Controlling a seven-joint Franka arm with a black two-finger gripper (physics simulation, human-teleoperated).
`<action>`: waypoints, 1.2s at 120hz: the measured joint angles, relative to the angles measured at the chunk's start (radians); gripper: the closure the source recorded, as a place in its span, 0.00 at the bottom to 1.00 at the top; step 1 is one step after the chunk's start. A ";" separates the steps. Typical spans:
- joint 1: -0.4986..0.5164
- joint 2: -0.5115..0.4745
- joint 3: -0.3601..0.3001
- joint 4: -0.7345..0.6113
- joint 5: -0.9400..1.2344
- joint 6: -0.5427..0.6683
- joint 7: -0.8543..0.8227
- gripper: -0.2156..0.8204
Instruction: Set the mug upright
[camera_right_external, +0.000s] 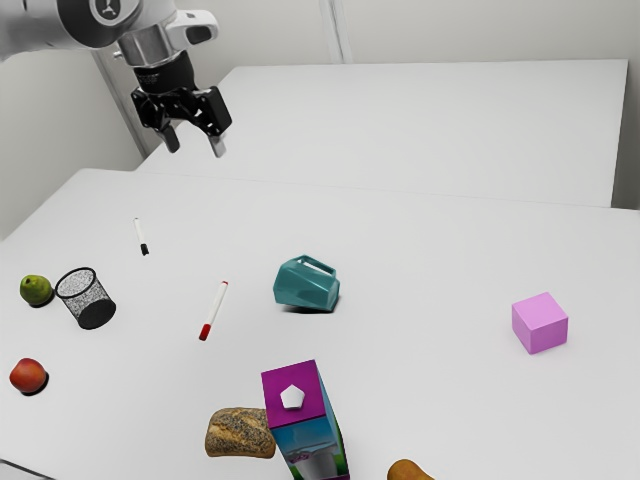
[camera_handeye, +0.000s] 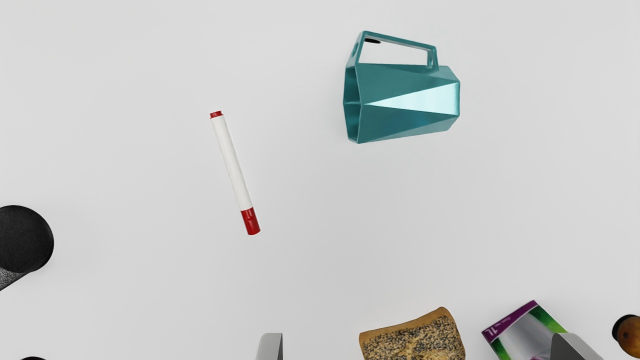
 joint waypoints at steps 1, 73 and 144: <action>0.000 0.000 0.000 0.000 0.000 0.000 0.000 0.23; 0.041 0.115 0.021 0.043 -0.082 0.032 0.015 0.23; 0.070 0.189 0.059 -0.237 -0.295 0.337 0.135 0.23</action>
